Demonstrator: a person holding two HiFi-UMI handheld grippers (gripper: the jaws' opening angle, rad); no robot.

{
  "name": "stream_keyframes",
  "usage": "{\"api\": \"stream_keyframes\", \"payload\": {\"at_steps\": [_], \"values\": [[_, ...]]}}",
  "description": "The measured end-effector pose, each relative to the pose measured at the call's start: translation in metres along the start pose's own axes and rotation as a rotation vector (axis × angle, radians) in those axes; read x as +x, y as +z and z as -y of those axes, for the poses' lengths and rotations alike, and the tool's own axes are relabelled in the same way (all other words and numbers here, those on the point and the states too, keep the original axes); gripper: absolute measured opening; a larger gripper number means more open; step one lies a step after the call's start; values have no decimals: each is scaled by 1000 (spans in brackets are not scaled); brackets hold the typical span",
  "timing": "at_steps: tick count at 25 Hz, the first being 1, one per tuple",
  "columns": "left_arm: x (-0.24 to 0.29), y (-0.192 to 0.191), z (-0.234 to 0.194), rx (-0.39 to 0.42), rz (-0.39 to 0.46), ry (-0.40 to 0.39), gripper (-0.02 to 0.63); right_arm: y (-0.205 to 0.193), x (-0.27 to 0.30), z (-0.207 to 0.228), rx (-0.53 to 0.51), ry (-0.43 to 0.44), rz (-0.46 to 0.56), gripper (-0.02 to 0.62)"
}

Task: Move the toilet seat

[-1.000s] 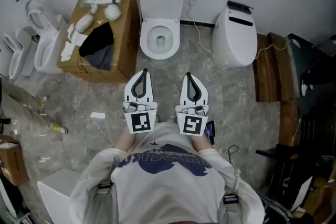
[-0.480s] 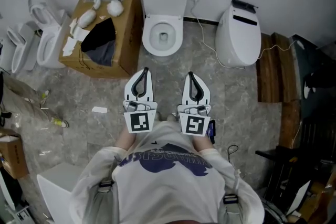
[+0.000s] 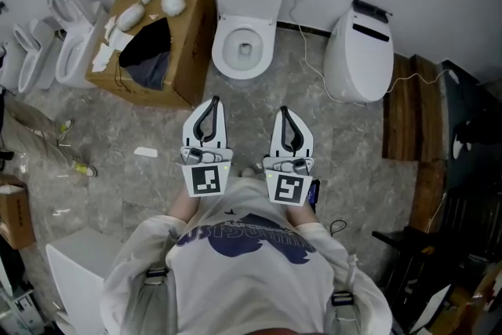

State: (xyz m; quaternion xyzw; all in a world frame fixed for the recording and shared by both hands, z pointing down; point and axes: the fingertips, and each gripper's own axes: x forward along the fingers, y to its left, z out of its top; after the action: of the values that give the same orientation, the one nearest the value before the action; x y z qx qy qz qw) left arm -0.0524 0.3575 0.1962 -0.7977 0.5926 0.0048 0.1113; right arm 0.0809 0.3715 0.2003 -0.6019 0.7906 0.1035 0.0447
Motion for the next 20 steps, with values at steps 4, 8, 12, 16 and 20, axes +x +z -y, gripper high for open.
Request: {"api": "stream_keyframes", "payload": {"at_steps": [4,8,12,16,20], "values": [[6,-1,11,164,-35,-40,-2,-8,4,15,9,2,-2,11],[12,-6,2,158,-50,-18,-1,-13,17,15,21,15,-4,11],[25,-18,-13,36,-48,45,-2,-25,32,13,18,30,-20,11],[51,-33,-30,41,-51,44,-2,-39,60,13,8,27,-31,11],[88,-53,-53,22,-52,30,0,-56,102,11,-3,10,-38,11]]}}
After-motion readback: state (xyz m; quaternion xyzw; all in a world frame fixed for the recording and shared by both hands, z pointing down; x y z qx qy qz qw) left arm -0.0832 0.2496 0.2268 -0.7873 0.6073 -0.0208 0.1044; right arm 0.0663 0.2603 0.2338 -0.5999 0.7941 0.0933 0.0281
